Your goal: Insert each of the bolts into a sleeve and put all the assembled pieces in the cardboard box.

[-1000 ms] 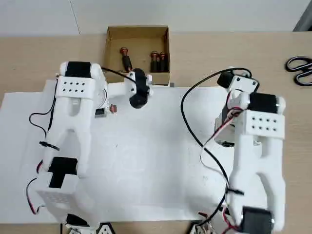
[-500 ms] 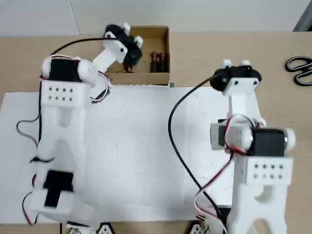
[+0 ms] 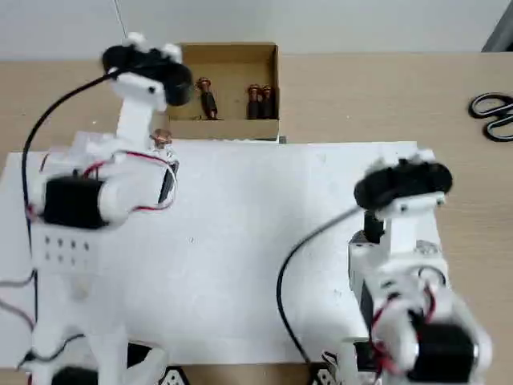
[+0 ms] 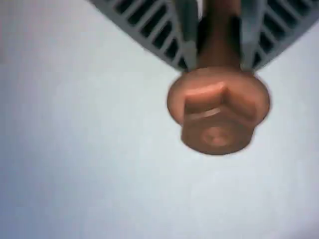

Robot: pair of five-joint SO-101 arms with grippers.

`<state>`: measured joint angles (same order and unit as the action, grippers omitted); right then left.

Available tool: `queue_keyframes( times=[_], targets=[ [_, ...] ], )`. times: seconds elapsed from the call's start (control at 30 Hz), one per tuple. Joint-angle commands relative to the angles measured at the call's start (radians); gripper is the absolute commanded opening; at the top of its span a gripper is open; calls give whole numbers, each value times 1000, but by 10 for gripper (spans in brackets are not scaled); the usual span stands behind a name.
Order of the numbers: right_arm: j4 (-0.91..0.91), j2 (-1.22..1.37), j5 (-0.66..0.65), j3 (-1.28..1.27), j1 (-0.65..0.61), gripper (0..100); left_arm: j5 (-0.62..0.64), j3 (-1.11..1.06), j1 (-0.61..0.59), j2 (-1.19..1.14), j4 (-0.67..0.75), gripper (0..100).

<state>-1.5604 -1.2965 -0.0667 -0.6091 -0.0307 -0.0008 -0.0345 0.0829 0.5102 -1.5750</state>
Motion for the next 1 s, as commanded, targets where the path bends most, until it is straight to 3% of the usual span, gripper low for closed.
queue_keyframes(
  times=[0.0,0.2,0.37,0.53,0.73,0.97],
  targets=[
    [166,-163,-2,-133,-7,2,189,-151,6,195,160,5],
    [265,-292,71,-322,-50,2,379,-483,35,460,384,5],
    [354,-294,170,-404,-208,2,618,-716,51,655,589,5],
    [493,-294,172,-506,-360,3,709,-894,55,829,747,5],
    [575,-294,169,-525,-506,4,784,-995,55,1002,804,5],
    [572,-295,167,-545,-611,4,861,-1047,103,1146,747,5]
  ],
)
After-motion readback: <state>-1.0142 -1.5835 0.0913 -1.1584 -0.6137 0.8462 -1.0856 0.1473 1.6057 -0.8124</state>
